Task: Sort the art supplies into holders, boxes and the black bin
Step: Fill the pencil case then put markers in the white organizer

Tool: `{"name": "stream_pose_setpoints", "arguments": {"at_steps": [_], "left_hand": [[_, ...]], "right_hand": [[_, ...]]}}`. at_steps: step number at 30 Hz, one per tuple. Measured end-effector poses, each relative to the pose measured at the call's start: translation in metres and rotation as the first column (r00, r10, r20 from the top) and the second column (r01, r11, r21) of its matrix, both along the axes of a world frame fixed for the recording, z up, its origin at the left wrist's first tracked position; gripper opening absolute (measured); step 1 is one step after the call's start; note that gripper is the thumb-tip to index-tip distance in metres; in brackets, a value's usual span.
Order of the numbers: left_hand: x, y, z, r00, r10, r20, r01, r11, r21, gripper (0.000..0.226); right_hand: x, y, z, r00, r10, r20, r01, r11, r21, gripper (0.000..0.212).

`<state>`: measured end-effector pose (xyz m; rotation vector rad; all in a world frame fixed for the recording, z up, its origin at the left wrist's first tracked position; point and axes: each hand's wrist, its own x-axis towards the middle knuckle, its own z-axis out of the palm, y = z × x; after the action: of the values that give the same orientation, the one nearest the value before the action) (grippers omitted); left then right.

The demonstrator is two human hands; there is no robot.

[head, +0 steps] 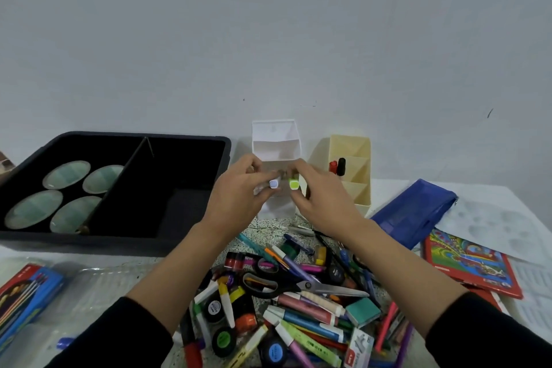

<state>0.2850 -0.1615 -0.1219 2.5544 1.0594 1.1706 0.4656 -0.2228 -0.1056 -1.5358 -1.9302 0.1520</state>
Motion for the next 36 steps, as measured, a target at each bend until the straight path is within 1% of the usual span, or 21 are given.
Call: {"name": "stream_pose_setpoints", "arguments": {"at_steps": [3,5,7,11,14,17,19,21,22,24,25,26,29,33,36], "left_hand": [[0.003,0.001,0.003,0.996,0.038,-0.081,-0.033,0.997,0.068,0.013],[0.003,0.002,0.003,0.993,0.049,-0.110,-0.039,0.995,0.095,0.015],[0.001,0.002,0.003,0.992,0.026,-0.124,-0.014,0.996,0.092,0.021],[-0.005,0.000,0.004,0.995,-0.009,-0.095,0.014,0.999,0.048,0.026],[-0.009,0.000,0.006,0.999,-0.022,-0.026,0.023,1.000,0.008,0.029],[-0.013,0.001,0.006,0.993,-0.012,0.121,0.024,0.995,-0.098,0.033],[-0.014,-0.001,0.005,0.981,0.023,0.193,0.008,0.987,-0.162,0.038],[-0.014,-0.001,0.002,0.961,0.067,0.268,-0.001,0.971,-0.240,0.050],[-0.014,0.000,0.000,0.947,0.078,0.312,0.029,0.946,-0.323,0.059],[-0.013,0.002,-0.002,0.917,0.089,0.389,0.136,0.846,-0.515,0.082],[-0.012,0.003,-0.003,0.913,0.080,0.399,0.176,0.807,-0.564,0.087],[-0.011,0.005,-0.003,0.922,0.056,0.382,0.191,0.793,-0.578,0.085],[-0.007,0.005,0.000,0.947,0.018,0.320,0.172,0.814,-0.555,0.066],[-0.007,0.007,0.001,0.950,-0.003,0.313,0.177,0.830,-0.529,0.060],[-0.004,0.009,-0.003,0.954,-0.002,0.301,0.156,0.859,-0.488,0.050]], "right_hand": [[0.000,0.005,0.003,0.990,0.001,0.140,-0.005,1.000,0.027,0.016],[0.002,0.005,0.001,0.980,0.003,0.197,-0.009,0.999,0.031,0.021],[0.004,0.005,-0.003,0.969,-0.003,0.246,-0.012,0.998,0.058,0.025],[0.008,0.006,-0.009,0.971,-0.005,0.241,-0.036,0.986,0.164,0.020],[0.011,0.010,-0.009,0.976,0.002,0.219,-0.040,0.985,0.168,0.018],[0.011,0.016,-0.011,0.974,0.009,0.227,-0.041,0.990,0.137,0.020],[0.009,0.019,-0.014,0.974,0.010,0.226,-0.040,0.991,0.127,0.021],[0.006,0.020,-0.016,0.977,0.017,0.214,-0.044,0.992,0.118,0.021],[0.005,0.021,-0.017,0.978,0.021,0.209,-0.046,0.992,0.116,0.022],[0.005,0.023,-0.018,0.979,0.024,0.201,-0.047,0.993,0.109,0.024],[0.004,0.024,-0.019,0.980,0.025,0.198,-0.046,0.994,0.103,0.025],[0.004,0.025,-0.020,0.980,0.029,0.198,-0.049,0.994,0.100,0.024],[0.003,0.027,-0.022,0.977,0.027,0.210,-0.050,0.993,0.103,0.023],[0.002,0.032,-0.024,0.973,0.011,0.232,-0.022,0.999,0.042,0.025],[0.000,0.037,-0.026,0.967,-0.007,0.254,0.007,1.000,-0.003,0.025]]}}
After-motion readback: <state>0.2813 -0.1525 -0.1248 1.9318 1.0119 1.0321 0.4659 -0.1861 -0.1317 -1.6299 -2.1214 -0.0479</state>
